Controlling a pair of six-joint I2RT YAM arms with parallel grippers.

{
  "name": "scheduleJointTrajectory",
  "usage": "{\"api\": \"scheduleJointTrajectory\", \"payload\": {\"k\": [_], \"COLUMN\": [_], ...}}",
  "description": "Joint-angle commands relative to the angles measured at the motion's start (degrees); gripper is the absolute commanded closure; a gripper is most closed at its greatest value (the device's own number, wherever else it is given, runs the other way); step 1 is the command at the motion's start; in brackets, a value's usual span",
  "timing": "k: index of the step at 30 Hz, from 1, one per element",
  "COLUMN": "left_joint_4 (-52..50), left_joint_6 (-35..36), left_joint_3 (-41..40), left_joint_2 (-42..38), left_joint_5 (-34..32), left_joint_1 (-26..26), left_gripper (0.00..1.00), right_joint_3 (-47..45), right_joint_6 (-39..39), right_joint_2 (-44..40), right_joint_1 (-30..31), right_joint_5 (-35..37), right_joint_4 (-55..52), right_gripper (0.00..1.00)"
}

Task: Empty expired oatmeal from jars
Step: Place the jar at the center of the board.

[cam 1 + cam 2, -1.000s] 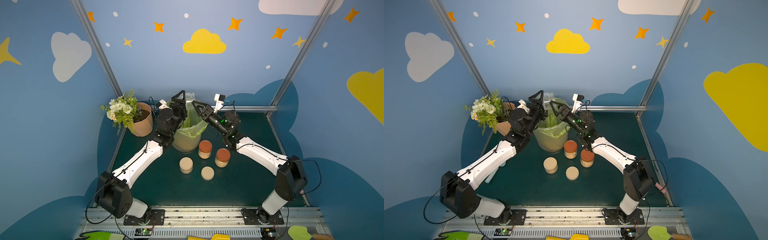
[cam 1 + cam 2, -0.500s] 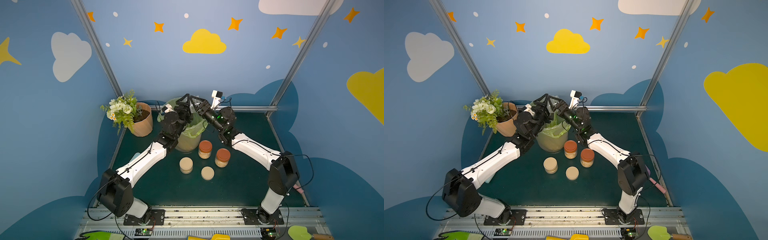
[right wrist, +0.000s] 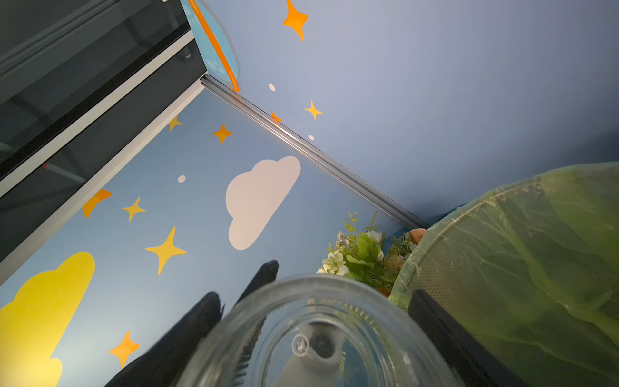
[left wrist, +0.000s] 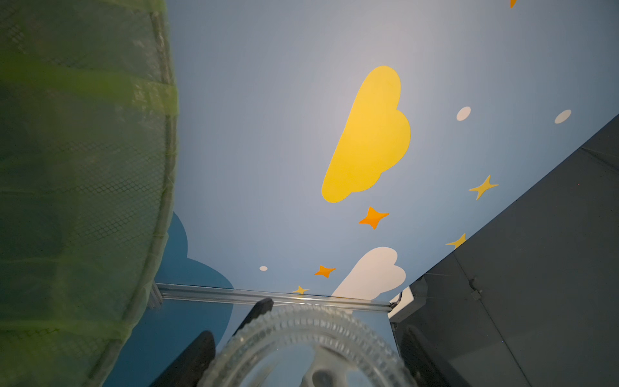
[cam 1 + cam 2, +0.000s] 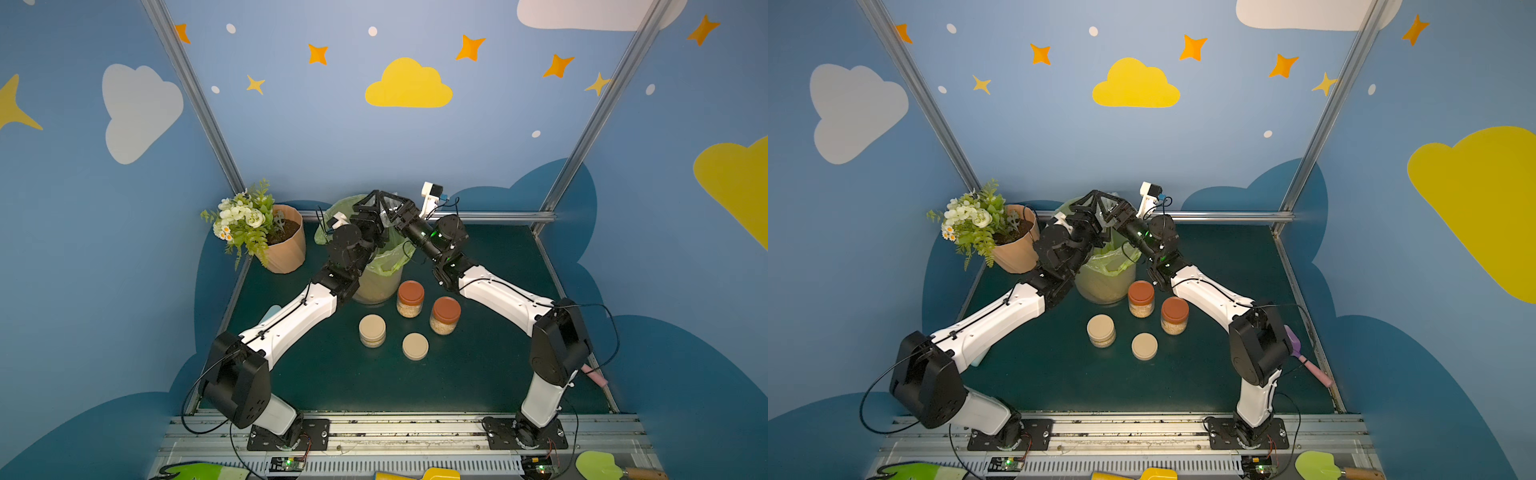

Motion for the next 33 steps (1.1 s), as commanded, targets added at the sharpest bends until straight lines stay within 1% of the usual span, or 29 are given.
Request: {"api": "scheduleJointTrajectory", "payload": {"k": [1, 2, 4, 7, 9, 10, 11, 13, 14, 15, 16, 17, 22, 33], "left_joint_4": [4.38, 4.46, 4.6, 5.08, 5.26, 5.27, 5.34, 5.77, 5.78, 5.78, 5.88, 6.08, 6.18, 4.65], "left_joint_6": [-0.18, -0.11, -0.12, -0.06, 0.37, 0.68, 0.98, 1.94, 2.32, 2.76, 3.09, 3.32, 5.47, 11.35], "left_joint_3": [1.89, 2.59, 3.74, 4.15, 4.13, 4.13, 4.06, 4.05, 4.11, 4.13, 4.13, 4.05, 4.21, 4.93], "left_joint_2": [0.93, 1.57, 2.49, 3.22, 3.22, 3.06, 3.02, 2.78, 2.64, 2.43, 2.34, 2.14, 1.2, -1.1], "left_joint_5": [0.44, 0.68, 1.22, 1.32, 1.15, 1.06, 1.06, 0.97, 1.05, 1.06, 1.12, 1.14, 1.62, 5.43], "left_joint_1": [-1.16, -1.34, -1.78, -2.1, -2.15, -2.11, -2.13, -2.11, -2.15, -2.12, -2.15, -2.12, -2.15, -2.14], "left_gripper": [0.77, 0.75, 0.68, 0.6, 0.46, 0.44, 0.39, 0.28, 0.24, 0.16, 0.04, 0.0, 0.0, 0.0], "right_joint_3": [0.63, 0.63, 0.54, -0.2, -1.02, -1.37, -1.45, -1.37, -1.33, -1.31, -1.4, -1.49, -2.34, -7.08], "right_joint_6": [0.0, -0.07, 0.0, -0.56, -1.13, -1.54, -2.06, -2.92, -3.34, -3.82, -4.37, -5.02, -7.95, -14.21], "right_joint_2": [1.03, 1.03, 0.87, 0.05, -0.87, -1.25, -1.69, -2.41, -2.76, -3.19, -3.7, -4.14, -6.8, -15.77], "right_joint_1": [0.68, 0.75, 0.76, 0.74, 0.73, 0.69, 0.68, 0.74, 0.71, 0.74, 0.7, 0.75, 0.69, -1.5], "right_joint_5": [-0.95, -1.04, -1.06, -0.15, 0.83, 1.13, 1.36, 1.58, 1.66, 1.81, 2.13, 2.36, 3.68, 6.01], "right_joint_4": [1.32, 1.33, 0.71, 0.08, -0.44, -0.56, -0.89, -1.73, -2.0, -2.39, -2.51, -2.51, -5.09, -10.22], "right_gripper": [0.18, 0.21, 0.29, 0.44, 0.53, 0.56, 0.58, 0.66, 0.68, 0.7, 0.71, 0.71, 0.74, 0.76]}}
